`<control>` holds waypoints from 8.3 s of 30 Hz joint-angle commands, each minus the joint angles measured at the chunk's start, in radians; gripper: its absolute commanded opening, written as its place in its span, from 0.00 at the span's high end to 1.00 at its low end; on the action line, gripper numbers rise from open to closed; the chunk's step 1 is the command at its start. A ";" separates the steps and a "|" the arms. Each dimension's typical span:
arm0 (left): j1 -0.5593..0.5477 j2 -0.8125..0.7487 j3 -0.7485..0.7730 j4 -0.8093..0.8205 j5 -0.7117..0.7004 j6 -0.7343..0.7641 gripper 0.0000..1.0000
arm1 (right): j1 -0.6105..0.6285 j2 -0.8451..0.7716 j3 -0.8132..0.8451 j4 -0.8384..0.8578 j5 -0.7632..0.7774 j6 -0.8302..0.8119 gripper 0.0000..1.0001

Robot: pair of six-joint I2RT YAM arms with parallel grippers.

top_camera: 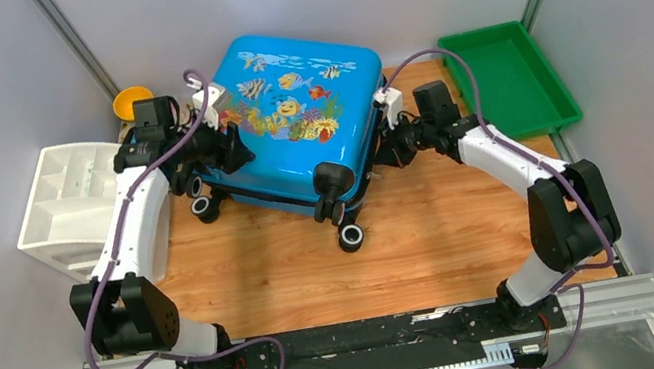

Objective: Open, take out, and arrange the luggage

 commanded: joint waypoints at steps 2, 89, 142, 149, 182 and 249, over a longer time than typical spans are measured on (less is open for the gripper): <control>0.009 0.011 -0.093 -0.118 -0.088 0.034 0.25 | 0.008 0.005 0.016 0.058 0.035 -0.015 1.00; -0.368 -0.269 -0.380 -0.014 -0.229 -0.259 0.16 | 0.296 0.069 -0.010 0.382 0.228 0.218 1.00; -0.201 -0.187 -0.403 -0.231 -0.430 0.147 1.00 | -0.408 0.127 0.118 0.259 0.132 -0.168 1.00; -0.188 -0.082 -0.321 -0.204 -0.490 0.195 1.00 | -0.402 0.333 0.278 0.355 -0.057 -0.122 1.00; -0.053 -0.123 0.080 -0.112 -0.177 -0.160 0.27 | -0.385 0.634 0.838 0.194 -0.092 0.235 0.20; 0.109 0.095 0.105 0.356 -0.068 -0.235 0.23 | 0.155 -0.346 -0.159 -0.043 -0.134 -0.078 0.31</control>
